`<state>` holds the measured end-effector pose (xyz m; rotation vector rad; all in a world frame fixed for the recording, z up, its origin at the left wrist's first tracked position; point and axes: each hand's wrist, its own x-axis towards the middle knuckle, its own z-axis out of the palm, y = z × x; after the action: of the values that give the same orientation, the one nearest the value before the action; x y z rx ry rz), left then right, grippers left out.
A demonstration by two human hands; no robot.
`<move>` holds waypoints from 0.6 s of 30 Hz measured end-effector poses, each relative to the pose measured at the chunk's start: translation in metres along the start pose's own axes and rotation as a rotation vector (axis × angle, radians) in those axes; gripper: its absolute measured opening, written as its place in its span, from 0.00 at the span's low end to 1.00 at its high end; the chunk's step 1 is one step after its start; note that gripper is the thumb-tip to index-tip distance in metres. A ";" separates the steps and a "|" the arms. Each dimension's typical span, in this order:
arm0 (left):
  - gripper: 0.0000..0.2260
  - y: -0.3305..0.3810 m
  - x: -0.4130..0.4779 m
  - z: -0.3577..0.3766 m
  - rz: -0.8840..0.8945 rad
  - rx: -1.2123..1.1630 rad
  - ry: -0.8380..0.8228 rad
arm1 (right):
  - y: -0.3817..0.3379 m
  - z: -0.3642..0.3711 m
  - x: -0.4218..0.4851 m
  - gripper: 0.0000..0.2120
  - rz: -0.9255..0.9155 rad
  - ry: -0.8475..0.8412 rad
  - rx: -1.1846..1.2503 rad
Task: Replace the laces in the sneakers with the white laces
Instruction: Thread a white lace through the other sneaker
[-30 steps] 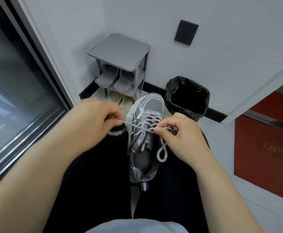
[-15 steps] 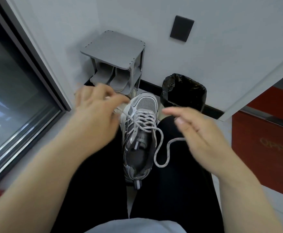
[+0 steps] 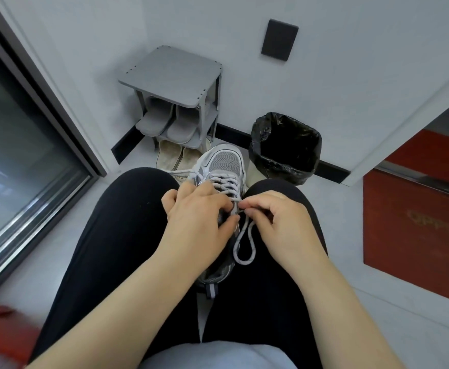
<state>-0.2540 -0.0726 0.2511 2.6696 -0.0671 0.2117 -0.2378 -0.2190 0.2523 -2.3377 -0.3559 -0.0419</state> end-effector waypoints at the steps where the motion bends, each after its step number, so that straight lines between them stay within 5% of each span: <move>1: 0.08 -0.002 0.000 0.000 0.009 -0.004 0.006 | 0.000 0.000 0.000 0.10 0.015 -0.002 0.017; 18: 0.13 -0.011 -0.004 -0.001 0.123 -0.059 -0.019 | -0.006 0.003 -0.003 0.08 0.121 0.030 0.169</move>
<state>-0.2572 -0.0621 0.2459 2.6106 -0.2405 0.2194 -0.2422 -0.2136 0.2540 -2.1843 -0.1943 0.0113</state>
